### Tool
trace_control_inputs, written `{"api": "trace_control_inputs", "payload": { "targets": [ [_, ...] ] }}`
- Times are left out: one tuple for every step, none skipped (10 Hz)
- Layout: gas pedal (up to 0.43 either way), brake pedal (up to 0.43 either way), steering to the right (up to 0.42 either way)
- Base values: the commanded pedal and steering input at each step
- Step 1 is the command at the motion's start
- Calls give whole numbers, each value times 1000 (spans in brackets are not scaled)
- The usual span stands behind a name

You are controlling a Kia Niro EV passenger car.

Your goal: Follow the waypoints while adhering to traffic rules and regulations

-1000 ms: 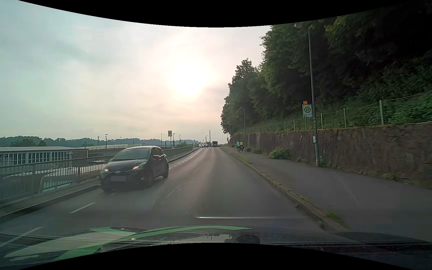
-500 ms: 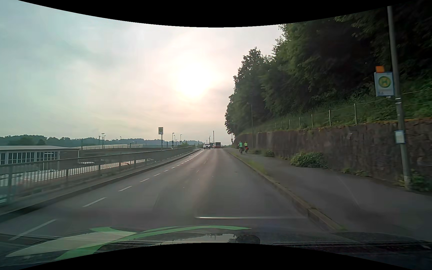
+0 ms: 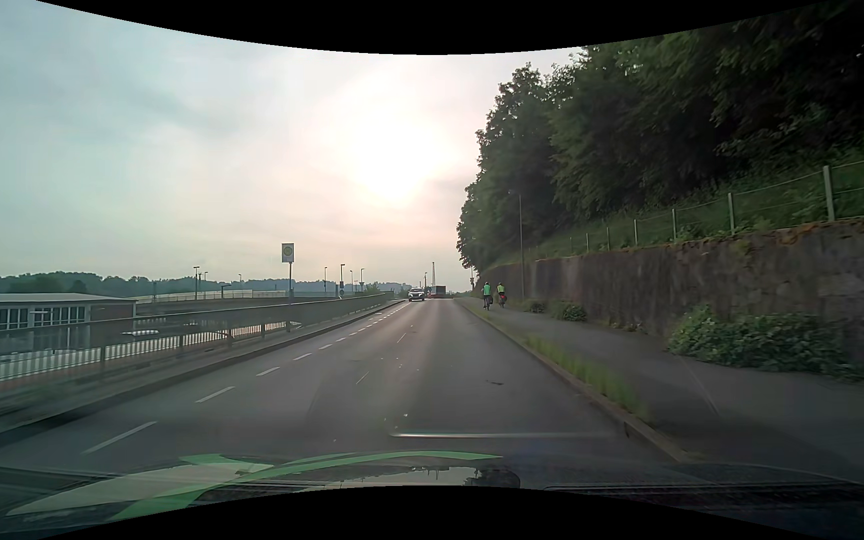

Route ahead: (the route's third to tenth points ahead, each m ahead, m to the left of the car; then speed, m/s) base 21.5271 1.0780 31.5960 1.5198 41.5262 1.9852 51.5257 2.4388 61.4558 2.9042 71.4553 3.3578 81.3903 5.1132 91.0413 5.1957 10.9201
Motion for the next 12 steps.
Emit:
{"api": "trace_control_inputs", "payload": {
  "targets": [
    [110,0,-17],
    [110,0,-16],
    [110,0,-14],
    [98,0,-14],
    [98,0,-12],
    [98,0,-10],
    [98,0,-10],
    [98,0,-9],
    [98,0,-8],
    [98,0,-9],
    [98,0,-9],
    [87,0,-8]
  ]
}}
